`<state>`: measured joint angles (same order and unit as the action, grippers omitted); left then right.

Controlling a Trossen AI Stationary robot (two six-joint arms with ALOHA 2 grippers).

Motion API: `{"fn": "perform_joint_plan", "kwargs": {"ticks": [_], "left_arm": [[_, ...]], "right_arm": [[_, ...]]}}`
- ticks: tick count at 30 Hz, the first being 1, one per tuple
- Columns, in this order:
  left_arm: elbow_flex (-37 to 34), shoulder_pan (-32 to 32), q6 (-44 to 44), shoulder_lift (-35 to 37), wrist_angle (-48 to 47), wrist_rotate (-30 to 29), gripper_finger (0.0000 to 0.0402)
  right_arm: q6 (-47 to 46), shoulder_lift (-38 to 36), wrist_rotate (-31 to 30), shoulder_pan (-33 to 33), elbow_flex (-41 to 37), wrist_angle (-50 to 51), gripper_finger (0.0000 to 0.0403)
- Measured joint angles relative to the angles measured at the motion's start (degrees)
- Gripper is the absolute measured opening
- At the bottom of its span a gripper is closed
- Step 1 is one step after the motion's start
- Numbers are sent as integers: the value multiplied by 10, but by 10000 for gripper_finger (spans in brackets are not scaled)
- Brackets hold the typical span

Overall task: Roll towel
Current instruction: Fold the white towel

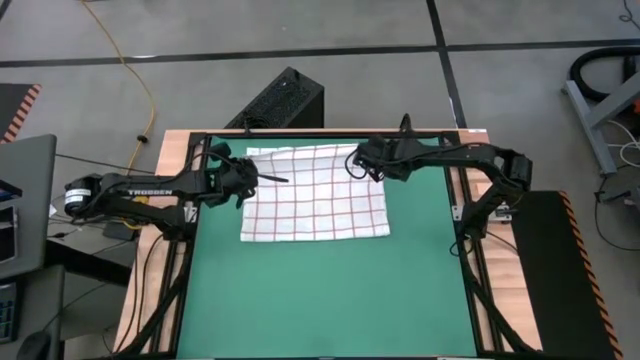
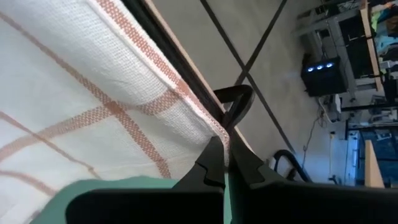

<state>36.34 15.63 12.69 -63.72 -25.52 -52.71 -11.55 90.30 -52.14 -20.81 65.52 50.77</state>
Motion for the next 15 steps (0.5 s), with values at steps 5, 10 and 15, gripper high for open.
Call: {"fn": "perform_joint_plan", "kwargs": {"ticks": [5,10,15], "left_arm": [[0,13,13,0,12,15,0],[0,14,30,0,31,13,0],[0,14,29,0,25,-4,0]], "right_arm": [[-4,0,-19,0,-4,-2,11],[9,0,-35,-1,-4,-1,11],[16,0,-43,-6,-4,-27,11]]}}
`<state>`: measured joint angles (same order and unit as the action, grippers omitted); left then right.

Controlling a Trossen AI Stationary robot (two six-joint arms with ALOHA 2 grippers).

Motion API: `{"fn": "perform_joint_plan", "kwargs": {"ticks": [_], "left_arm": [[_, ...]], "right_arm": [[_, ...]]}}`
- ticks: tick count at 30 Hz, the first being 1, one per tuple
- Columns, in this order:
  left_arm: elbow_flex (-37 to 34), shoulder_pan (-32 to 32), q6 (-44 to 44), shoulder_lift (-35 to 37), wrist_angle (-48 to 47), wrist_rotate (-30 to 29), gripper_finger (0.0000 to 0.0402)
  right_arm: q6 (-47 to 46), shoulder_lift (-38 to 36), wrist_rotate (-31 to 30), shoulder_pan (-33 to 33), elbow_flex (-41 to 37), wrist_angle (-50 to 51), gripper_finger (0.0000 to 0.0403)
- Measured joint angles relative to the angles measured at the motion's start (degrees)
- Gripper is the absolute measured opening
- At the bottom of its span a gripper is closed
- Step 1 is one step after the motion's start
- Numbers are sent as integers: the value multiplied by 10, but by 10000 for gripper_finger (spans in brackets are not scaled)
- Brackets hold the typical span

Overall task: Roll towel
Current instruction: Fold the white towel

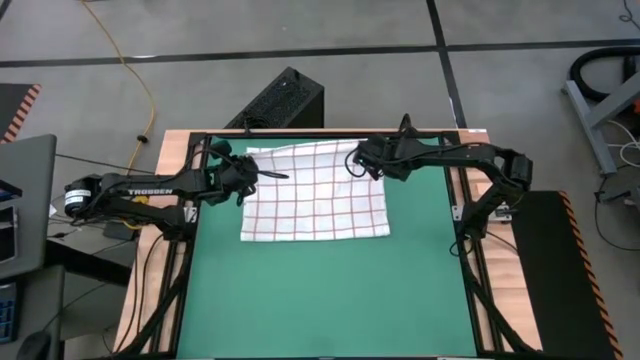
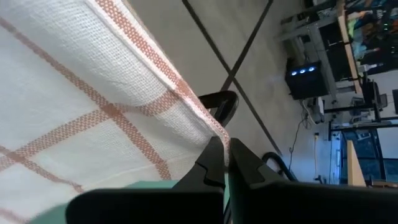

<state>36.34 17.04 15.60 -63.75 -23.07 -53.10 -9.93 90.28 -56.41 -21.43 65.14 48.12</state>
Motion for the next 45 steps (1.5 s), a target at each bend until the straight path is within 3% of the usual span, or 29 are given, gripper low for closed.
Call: {"fn": "perform_joint_plan", "kwargs": {"ticks": [17,22,34,45], "left_arm": [[0,60,-17,0,4,90,0],[-25,74,-4,0,55,103,0],[-90,92,20,0,153,112,0],[-103,138,41,0,230,169,0]], "right_arm": [[14,0,56,-27,0,-53,11],[15,2,83,-37,0,-73,11],[78,100,114,-83,0,-145,11],[101,158,115,-107,0,-181,11]]}}
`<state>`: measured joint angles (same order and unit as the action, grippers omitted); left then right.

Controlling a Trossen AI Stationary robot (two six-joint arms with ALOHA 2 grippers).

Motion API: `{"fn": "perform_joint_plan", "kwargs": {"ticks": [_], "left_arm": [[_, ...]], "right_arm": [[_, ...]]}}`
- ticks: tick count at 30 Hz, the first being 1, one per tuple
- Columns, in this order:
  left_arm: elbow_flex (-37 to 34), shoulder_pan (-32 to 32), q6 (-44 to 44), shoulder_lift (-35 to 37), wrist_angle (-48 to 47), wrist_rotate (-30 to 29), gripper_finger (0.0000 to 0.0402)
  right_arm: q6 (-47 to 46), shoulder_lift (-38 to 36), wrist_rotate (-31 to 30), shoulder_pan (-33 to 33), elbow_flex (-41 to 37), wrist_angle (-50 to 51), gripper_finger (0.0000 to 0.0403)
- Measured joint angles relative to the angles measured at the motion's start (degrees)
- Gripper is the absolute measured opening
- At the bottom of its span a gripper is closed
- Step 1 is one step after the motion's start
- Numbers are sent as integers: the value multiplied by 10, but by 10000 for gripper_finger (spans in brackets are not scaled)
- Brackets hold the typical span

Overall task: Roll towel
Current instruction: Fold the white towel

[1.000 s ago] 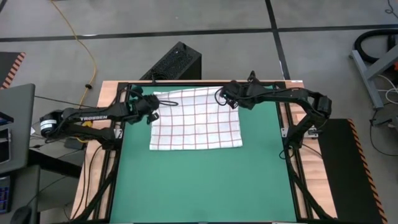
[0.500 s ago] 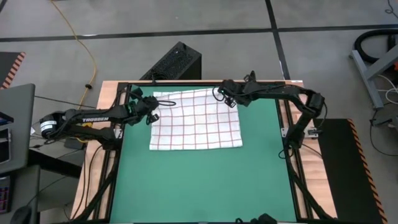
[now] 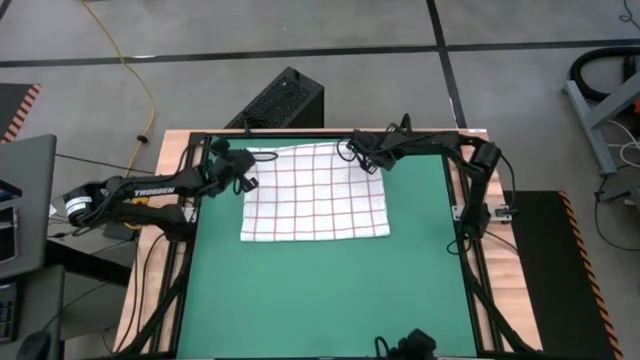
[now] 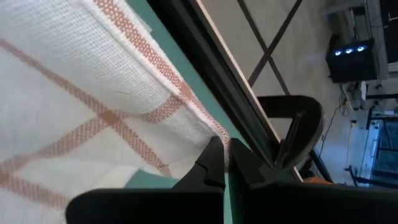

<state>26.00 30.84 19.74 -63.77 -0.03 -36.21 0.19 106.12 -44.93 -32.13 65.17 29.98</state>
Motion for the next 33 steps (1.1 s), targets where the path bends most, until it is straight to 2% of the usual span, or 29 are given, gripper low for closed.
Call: {"fn": "perform_joint_plan", "kwargs": {"ticks": [6,12,19,26,33], "left_arm": [[0,23,0,0,0,4,0],[0,42,-22,-1,-1,59,0],[0,44,-35,-1,11,74,8],[0,45,-29,-1,10,93,52],[0,50,-15,-1,8,69,112]], "right_arm": [[26,1,1,-4,0,-54,19],[34,1,76,-6,0,-52,27],[27,1,60,-11,0,-54,59],[9,1,72,-23,0,-53,83],[13,1,75,-25,0,-59,147]]}}
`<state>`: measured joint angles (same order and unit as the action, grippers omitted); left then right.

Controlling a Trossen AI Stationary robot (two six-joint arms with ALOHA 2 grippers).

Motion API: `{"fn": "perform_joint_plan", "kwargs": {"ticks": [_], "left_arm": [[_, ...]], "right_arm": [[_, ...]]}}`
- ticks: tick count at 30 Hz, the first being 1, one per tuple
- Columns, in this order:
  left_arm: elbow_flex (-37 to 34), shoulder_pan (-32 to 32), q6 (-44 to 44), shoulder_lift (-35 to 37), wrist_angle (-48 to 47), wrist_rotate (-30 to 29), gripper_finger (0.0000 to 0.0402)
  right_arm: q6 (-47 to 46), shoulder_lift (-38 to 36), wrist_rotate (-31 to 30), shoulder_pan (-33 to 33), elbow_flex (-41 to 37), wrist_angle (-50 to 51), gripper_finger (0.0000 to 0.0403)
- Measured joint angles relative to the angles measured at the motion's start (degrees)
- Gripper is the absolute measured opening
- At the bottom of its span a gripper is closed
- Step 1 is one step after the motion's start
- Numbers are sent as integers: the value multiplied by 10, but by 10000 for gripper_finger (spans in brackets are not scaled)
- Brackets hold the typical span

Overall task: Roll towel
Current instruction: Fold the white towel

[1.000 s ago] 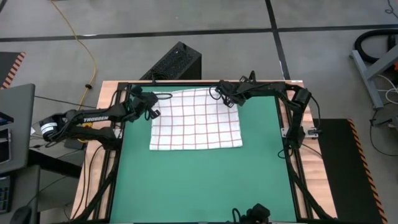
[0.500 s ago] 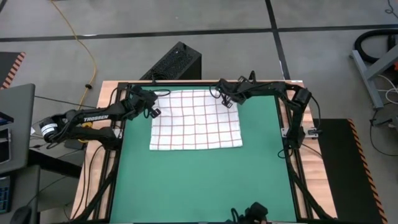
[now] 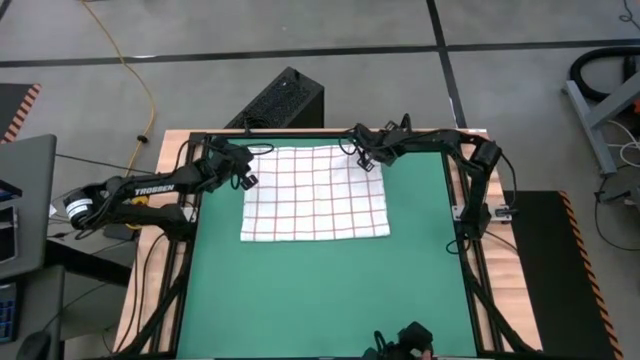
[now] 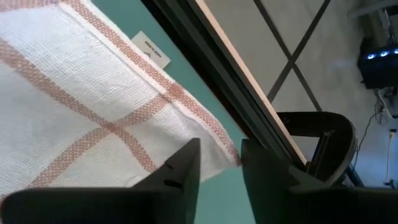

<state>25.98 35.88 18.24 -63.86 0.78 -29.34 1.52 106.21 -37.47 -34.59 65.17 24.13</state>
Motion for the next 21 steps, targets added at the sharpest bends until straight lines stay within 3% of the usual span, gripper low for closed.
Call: {"fn": "perform_joint_plan", "kwargs": {"ticks": [3,9,14,16,21], "left_arm": [[0,9,-40,0,0,8,126],[0,14,-72,0,8,194,130],[0,14,-98,0,42,247,130],[0,11,-112,0,58,271,130],[-1,-9,-114,0,94,360,129]], "right_arm": [[15,0,0,-5,0,-4,181],[50,-10,1,-22,0,-28,223],[56,-59,8,-44,0,-45,228],[47,-88,62,-46,0,-18,224],[10,-154,314,-11,-11,44,205]]}}
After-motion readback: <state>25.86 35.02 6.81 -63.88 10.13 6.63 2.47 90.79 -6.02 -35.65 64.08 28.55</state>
